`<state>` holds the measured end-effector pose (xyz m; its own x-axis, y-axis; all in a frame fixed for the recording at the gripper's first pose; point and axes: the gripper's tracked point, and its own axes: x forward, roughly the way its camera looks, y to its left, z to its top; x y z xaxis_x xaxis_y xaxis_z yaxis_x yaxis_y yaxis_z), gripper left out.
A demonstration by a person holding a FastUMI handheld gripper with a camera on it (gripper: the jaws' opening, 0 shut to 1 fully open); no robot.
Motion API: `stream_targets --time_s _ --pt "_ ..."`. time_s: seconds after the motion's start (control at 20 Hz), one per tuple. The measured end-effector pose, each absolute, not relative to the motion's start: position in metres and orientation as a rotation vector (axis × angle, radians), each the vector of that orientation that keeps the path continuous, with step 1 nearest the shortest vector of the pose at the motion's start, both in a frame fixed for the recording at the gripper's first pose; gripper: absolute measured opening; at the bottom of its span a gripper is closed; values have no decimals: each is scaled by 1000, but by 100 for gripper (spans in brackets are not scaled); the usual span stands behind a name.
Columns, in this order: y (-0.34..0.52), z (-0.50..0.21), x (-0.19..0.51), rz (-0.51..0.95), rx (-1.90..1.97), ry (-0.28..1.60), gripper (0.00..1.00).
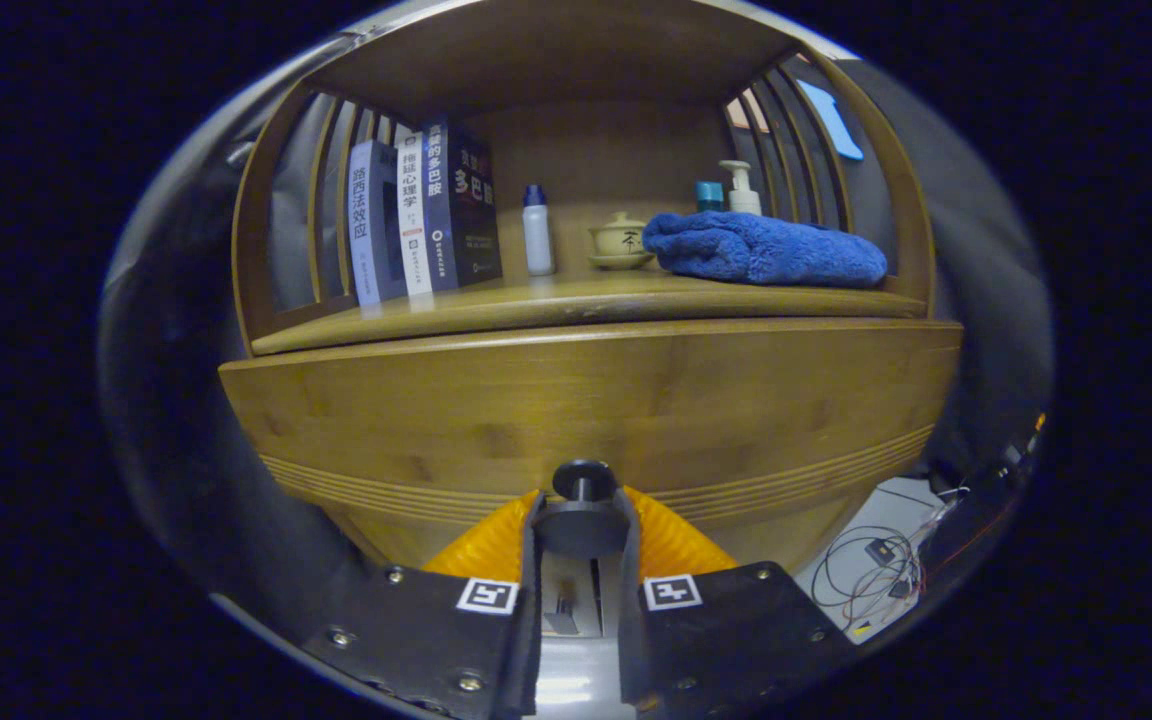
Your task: Pull open the drawer, take out the items inside it, and place them on the countertop above the cabinet.
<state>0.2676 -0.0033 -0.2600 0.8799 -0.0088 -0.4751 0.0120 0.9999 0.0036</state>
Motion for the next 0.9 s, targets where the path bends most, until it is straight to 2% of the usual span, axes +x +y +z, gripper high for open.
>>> stream_targets --time_s 0.9 --pt "-4 -243 149 -87 -5 498 31"
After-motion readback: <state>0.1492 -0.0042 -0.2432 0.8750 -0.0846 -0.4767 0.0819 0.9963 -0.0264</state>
